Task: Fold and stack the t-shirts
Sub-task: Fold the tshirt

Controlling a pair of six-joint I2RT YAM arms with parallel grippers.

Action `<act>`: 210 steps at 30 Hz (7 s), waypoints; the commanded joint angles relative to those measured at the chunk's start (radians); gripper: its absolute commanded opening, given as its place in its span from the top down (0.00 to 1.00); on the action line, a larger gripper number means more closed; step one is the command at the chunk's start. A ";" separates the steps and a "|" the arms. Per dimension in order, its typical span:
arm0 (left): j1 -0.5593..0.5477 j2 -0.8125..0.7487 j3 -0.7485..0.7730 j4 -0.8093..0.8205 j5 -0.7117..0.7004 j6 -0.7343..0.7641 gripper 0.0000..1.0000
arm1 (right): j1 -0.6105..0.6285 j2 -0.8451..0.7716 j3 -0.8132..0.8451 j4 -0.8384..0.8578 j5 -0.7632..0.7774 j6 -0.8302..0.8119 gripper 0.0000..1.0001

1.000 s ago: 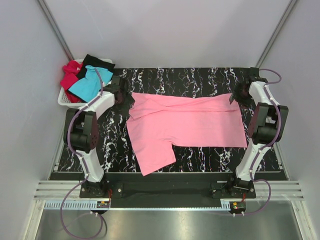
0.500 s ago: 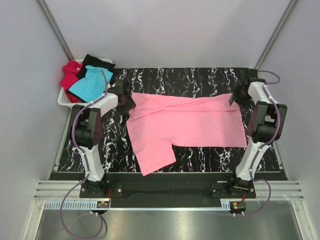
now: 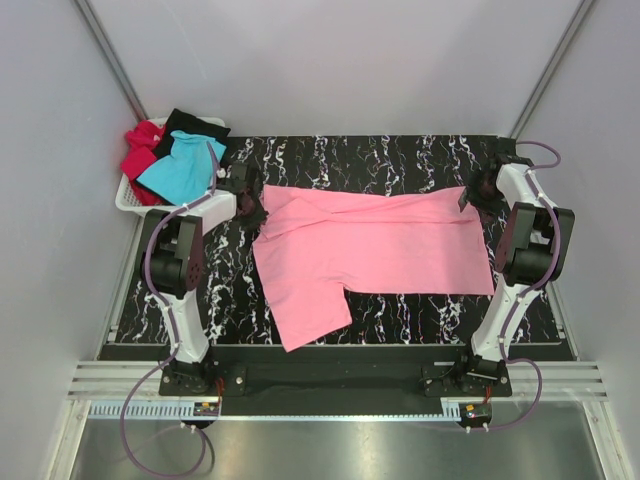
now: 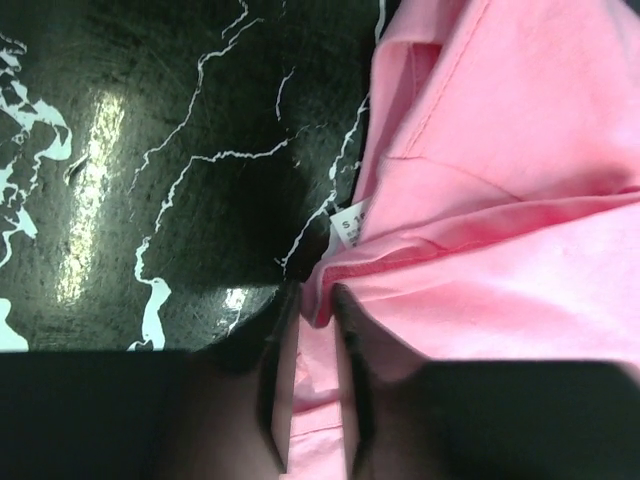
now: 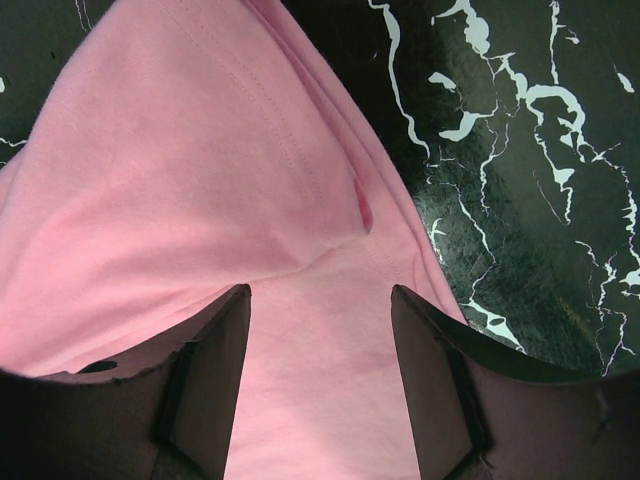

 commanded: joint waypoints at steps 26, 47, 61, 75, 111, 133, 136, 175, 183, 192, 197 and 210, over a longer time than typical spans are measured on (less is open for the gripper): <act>-0.068 -0.305 -0.269 0.177 0.299 0.540 0.94 | -0.005 -0.007 0.003 -0.005 0.010 0.019 0.33; -0.075 -0.275 -0.010 0.102 0.305 0.513 0.11 | -0.005 -0.020 0.011 -0.011 -0.013 -0.005 0.22; -0.049 0.002 0.101 0.062 0.398 0.577 0.30 | -0.005 -0.064 0.034 -0.013 -0.059 -0.030 0.00; -0.049 0.105 0.139 0.071 0.395 0.593 0.33 | -0.005 -0.132 0.038 -0.036 -0.065 -0.038 0.00; -0.140 -0.176 -0.175 0.251 0.504 0.747 1.00 | -0.005 -0.080 0.021 -0.039 -0.065 -0.031 0.00; -0.342 -0.295 -0.281 0.099 0.383 0.880 0.38 | -0.005 -0.076 -0.006 -0.038 -0.067 -0.025 0.00; -0.332 -0.320 -0.251 0.102 0.418 0.831 0.35 | -0.005 -0.080 -0.008 -0.041 -0.065 -0.025 0.00; -0.304 0.047 0.118 -0.028 -0.134 0.602 0.63 | -0.005 -0.087 -0.028 -0.035 -0.087 -0.030 0.00; -0.328 0.042 0.107 -0.033 -0.021 0.643 0.62 | -0.005 -0.083 -0.026 -0.035 -0.088 -0.031 0.00; -0.342 0.040 0.096 -0.045 0.047 0.654 0.66 | -0.005 -0.084 -0.031 -0.035 -0.087 -0.034 0.00; -0.364 0.007 0.081 -0.047 0.136 0.659 0.66 | -0.005 -0.083 -0.031 -0.033 -0.088 -0.031 0.00; -0.468 -0.027 0.065 -0.028 0.175 0.614 0.19 | -0.005 -0.086 -0.045 -0.028 -0.090 -0.030 0.00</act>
